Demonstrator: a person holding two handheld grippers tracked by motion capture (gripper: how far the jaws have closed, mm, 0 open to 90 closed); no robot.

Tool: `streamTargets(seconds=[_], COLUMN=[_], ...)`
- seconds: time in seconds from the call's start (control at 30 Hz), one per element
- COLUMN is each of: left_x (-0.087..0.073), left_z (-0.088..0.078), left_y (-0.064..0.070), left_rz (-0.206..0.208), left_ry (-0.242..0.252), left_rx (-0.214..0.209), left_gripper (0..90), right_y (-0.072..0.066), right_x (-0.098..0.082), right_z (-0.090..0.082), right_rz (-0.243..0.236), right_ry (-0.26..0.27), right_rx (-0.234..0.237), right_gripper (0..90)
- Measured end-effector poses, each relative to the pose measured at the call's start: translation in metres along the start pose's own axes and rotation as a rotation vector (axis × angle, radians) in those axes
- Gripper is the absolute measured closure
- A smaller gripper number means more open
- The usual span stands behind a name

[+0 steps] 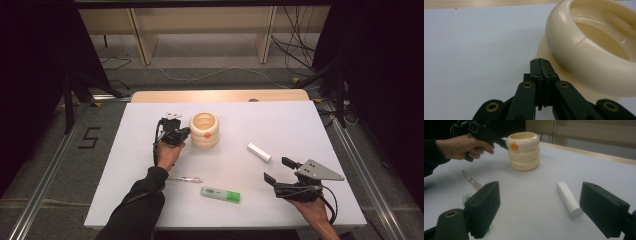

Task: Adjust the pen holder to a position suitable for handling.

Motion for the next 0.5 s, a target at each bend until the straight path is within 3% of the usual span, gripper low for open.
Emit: streamTargets(seconds=[0.23,0.33,0.5], left_x=[0.001,0.001,0.002], left_z=[0.002,0.005,0.009], left_y=[0.000,0.004,0.011], left_rz=[-0.009,-0.021,-0.009], left_ry=[-0.006,-0.004,-0.008], left_rx=[0.011,0.012,0.006], left_gripper=[89.6,89.6,89.6], right_y=[0.000,0.000,0.000], right_x=[-0.001,-0.001,-0.001], right_z=[0.001,0.000,0.001], right_rz=[0.002,0.007,0.007], right_ry=[-0.002,-0.006,-0.007], right_rx=[-0.002,-0.004,-0.002], right_gripper=[17.8,17.8,17.8])
Point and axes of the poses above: each handheld gripper's, and its own axes: z roughly forward along the jaws, x roughly out of its top, y roughly to its right, the point moved 10 cm from there along z, roughly forward along the jaws, and after that the axes turned 8 degrees about y, right-handed, at the moved point
